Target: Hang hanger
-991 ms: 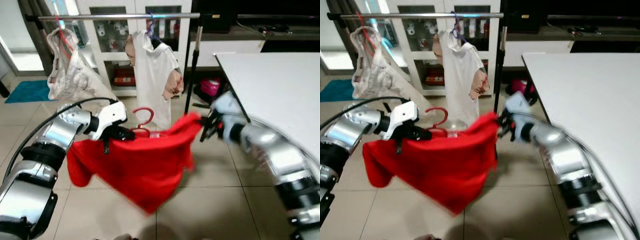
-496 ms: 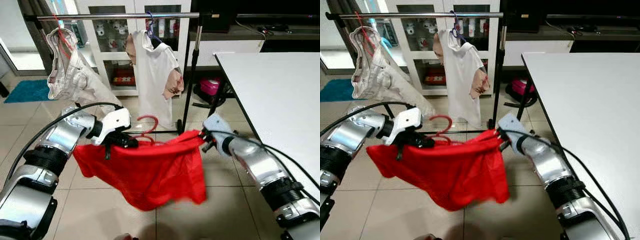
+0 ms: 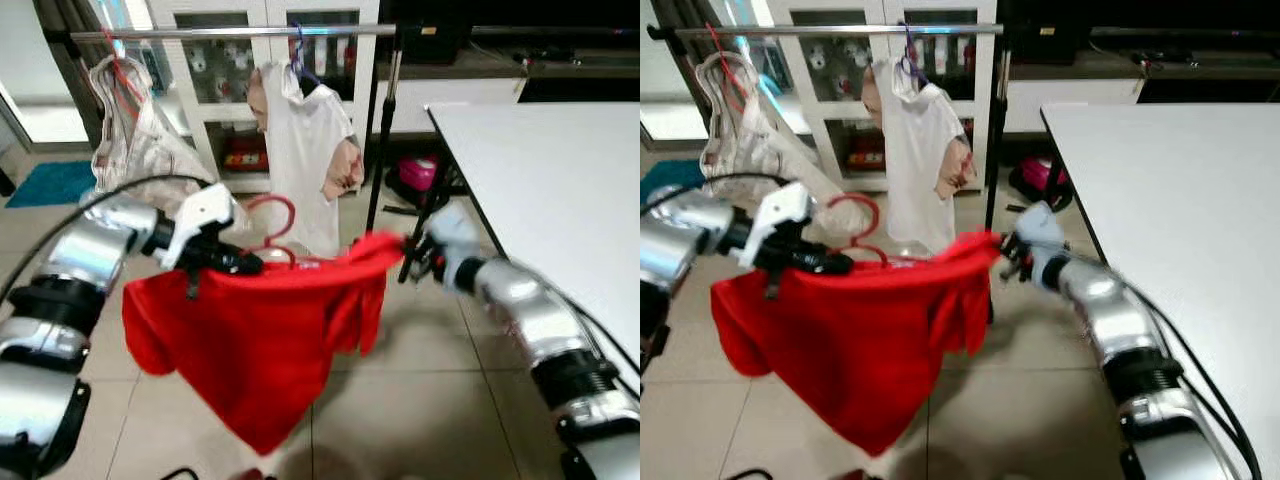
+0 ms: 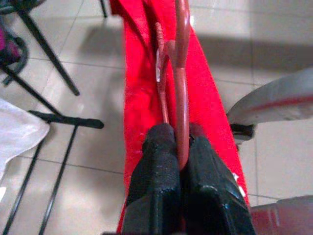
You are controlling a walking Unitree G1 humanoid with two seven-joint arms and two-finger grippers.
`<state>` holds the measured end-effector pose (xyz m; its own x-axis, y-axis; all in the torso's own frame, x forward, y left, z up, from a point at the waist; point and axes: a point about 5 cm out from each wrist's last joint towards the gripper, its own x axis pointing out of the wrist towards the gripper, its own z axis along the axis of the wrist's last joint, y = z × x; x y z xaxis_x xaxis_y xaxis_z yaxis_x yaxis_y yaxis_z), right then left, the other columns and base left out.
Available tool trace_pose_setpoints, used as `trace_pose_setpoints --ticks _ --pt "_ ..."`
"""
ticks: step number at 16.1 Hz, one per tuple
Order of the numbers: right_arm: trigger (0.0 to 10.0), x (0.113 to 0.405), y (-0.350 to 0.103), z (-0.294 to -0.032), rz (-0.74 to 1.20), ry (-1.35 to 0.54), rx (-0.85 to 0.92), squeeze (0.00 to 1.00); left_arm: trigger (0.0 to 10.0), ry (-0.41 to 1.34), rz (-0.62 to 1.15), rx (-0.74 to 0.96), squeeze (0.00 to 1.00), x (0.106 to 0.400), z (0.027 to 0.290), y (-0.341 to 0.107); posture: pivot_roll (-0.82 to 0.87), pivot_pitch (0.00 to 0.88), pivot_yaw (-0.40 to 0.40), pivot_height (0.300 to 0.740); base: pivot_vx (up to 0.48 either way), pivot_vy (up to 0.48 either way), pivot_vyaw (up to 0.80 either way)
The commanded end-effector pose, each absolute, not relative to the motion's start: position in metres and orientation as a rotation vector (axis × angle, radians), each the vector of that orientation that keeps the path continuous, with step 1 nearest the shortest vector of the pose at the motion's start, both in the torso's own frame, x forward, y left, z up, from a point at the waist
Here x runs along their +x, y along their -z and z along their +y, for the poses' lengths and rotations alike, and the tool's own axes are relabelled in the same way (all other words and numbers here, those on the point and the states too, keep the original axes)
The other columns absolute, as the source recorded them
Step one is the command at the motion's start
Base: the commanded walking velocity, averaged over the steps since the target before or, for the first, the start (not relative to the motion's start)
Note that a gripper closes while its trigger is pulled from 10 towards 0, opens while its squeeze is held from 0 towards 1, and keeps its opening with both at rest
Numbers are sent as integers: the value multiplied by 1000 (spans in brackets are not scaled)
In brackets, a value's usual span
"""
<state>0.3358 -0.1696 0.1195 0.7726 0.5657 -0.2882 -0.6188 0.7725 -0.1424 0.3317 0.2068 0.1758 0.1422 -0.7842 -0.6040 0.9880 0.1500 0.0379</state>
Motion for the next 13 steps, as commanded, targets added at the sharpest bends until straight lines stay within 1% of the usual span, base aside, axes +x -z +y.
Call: trace_pose_setpoints --ticks 1,2,4,6,8,9,10,12,13 --pt "0 335 -133 -173 187 -691 -230 0 0 1374 555 493 0 326 210 -171 -130 0 55 740 0 0 0" --pt "0 331 -136 -171 193 -765 -267 0 0 1365 554 500 0 327 210 -169 -130 0 55 740 0 0 0" --pt "0 327 -141 -168 200 -833 -293 0 0 1352 523 505 0 329 207 -170 -129 0 56 740 0 0 0" --pt "0 327 -149 -165 185 -842 -275 0 0 1319 495 528 0 332 206 -173 -129 0 56 740 0 0 0" --pt "0 330 -161 -169 199 -783 -279 0 0 1291 464 570 0 333 207 -177 -128 0 56 740 0 0 0" --pt "0 335 -160 -177 251 -670 -321 0 0 1301 408 571 0 333 202 -181 -128 0 55 740 0 0 0" --pt "0 340 -160 -183 281 -575 -324 0 0 1317 369 563 0 332 196 -184 -127 0 56 740 0 0 0" --pt "0 341 -163 -177 279 -545 -256 0 0 1335 335 559 0 331 187 -185 -126 0 58 740 0 0 0" --pt "0 341 -168 -169 269 -532 -140 0 0 1323 316 558 0 332 182 -183 -126 0 58 740 0 0 0"
